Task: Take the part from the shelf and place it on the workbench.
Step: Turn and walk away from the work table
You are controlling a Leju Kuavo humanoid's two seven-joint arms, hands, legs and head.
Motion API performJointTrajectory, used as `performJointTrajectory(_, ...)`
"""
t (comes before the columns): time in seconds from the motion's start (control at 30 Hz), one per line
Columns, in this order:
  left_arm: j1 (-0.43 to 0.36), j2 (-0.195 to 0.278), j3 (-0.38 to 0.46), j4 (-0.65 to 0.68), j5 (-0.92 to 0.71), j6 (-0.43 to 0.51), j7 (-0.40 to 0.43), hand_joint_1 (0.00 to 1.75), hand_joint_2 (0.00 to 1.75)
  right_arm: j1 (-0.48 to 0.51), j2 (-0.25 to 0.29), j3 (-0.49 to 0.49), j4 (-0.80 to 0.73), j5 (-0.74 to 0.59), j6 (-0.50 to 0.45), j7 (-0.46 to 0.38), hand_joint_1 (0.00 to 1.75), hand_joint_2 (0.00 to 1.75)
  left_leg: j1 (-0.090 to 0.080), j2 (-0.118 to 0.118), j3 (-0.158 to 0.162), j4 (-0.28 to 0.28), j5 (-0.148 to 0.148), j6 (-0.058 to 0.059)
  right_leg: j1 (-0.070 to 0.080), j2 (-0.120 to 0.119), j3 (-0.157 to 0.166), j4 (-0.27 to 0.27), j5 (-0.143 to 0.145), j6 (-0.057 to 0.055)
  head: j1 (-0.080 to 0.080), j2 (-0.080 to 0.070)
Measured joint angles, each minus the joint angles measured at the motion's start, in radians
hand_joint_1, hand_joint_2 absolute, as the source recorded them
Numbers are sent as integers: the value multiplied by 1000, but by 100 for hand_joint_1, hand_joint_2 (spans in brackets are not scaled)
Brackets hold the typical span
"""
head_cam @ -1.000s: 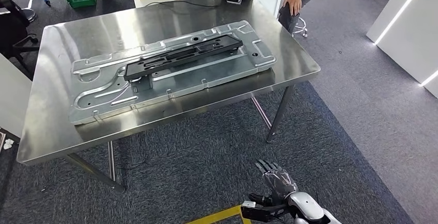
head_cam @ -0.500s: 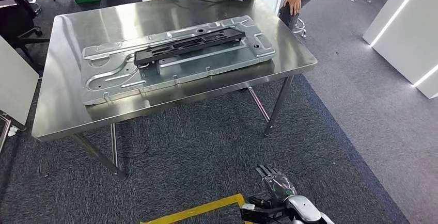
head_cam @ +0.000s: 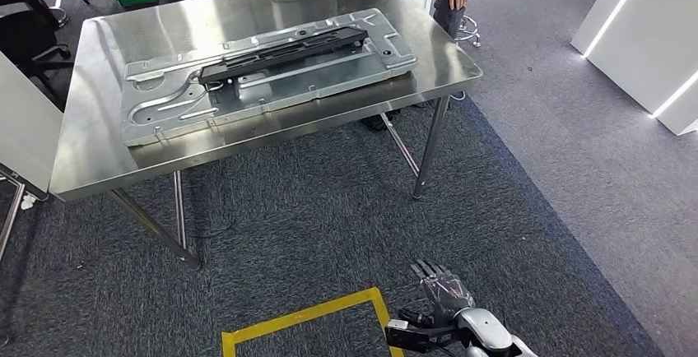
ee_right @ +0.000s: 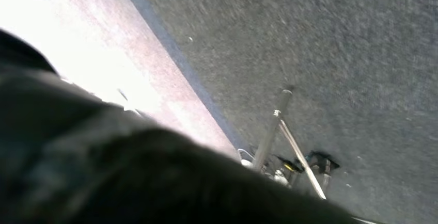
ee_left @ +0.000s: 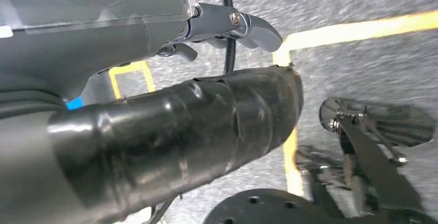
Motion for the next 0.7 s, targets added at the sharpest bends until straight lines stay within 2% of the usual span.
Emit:
performJointTrajectory(0.03,0,0,0,0,2,1,2,0,0,0,1,0,0,-1,3,2,0,131,0,0,-14,61,-54,-4,2,-2,-15,1,12,-5,0,0)
performJointTrajectory(0.07,1,0,1,0,13,8,9,0,0,0,2,0,3,-4,16,13,0,175,1,0,-23,124,-92,-7,4,-5,-31,2,23,-6,0,0)
performJointTrajectory(0.1,0,0,3,2,36,23,23,0,0,-2,7,0,19,-11,45,36,0,175,1,0,-23,172,-105,-9,7,-10,-45,5,34,-7,0,0)
performJointTrajectory(0.13,-2,1,5,7,66,47,38,0,0,-7,17,0,53,-20,80,62,0,175,1,0,-10,193,-93,-9,9,-15,-59,8,44,-7,0,0)
performJointTrajectory(0.17,-5,5,7,18,97,78,51,0,0,-12,31,-2,105,-31,111,83,0,175,1,1,20,179,-63,-7,12,-23,-71,12,52,-6,0,0)
performJointTrajectory(0.2,-8,11,9,35,120,109,58,0,0,-14,45,-4,170,-41,128,90,0,175,0,6,67,132,-33,-3,14,-33,-81,16,58,-5,0,0)
performJointTrajectory(0.23,-12,21,11,55,130,136,56,0,0,-15,60,-5,234,-50,129,84,0,175,-3,19,122,59,-23,4,16,-44,-88,20,63,-3,0,0)
performJointTrajectory(0.27,-15,32,12,78,133,157,52,0,0,-15,73,-7,290,-57,124,74,0,175,-8,33,174,-19,-27,11,17,-55,-94,24,69,1,0,0)
performJointTrajectory(0.3,-17,42,12,98,134,172,47,0,0,-15,81,-7,334,-61,120,67,0,175,-12,44,210,-80,-38,18,18,-66,-97,25,76,5,0,0)
performJointTrajectory(0.33,-17,51,13,116,134,182,43,0,0,-19,90,-7,369,-64,120,64,0,175,-17,50,227,-118,-50,26,17,-75,-99,24,85,11,0,0)
performJointTrajectory(0.4,-16,63,16,145,133,193,40,0,0,-31,101,-8,423,-71,128,64,0,175,-18,39,220,-137,-33,42,14,-86,-101,17,100,23,0,0)
performJointTrajectory(0.43,-17,67,17,159,133,195,39,0,0,-36,106,-11,446,-78,135,64,0,175,-16,31,211,-144,-18,51,13,-77,-106,22,89,29,-1,0)
performJointTrajectory(0.47,-18,72,19,172,133,197,38,0,0,-40,110,-16,465,-87,144,65,0,175,-14,25,199,-151,0,59,11,-61,-113,40,59,34,-1,0)
performJointTrajectory(0.53,-21,78,20,194,132,199,35,0,0,-43,113,-31,494,-106,158,67,0,87,-12,10,168,-154,30,69,9,-19,-136,129,-44,41,0,0)
performJointTrajectory(0.57,-21,82,20,204,131,202,34,0,0,-43,114,-39,505,-116,161,67,0,44,-13,1,150,-151,44,70,8,-8,-146,191,-87,42,0,0)
performJointTrajectory(0.6,-21,84,20,214,130,204,33,0,0,-45,115,-48,515,-124,164,67,0,0,-13,-9,130,-146,57,69,8,-4,-149,244,-107,44,0,0)
performJointTrajectory(0.63,-20,87,21,223,129,206,31,0,0,-46,115,-56,523,-130,167,67,0,0,-14,-19,110,-140,70,67,8,-2,-141,273,-102,44,0,0)
performJointTrajectory(0.67,-20,89,21,232,128,208,29,0,0,-47,116,-64,529,-135,170,67,0,0,-13,-30,88,-132,81,64,8,0,-117,270,-78,44,-1,0)
performJointTrajectory(0.7,-20,91,21,239,127,209,28,0,0,-49,117,-70,534,-138,172,67,0,0,-12,-41,67,-124,91,61,7,8,-76,230,-49,42,-1,0)
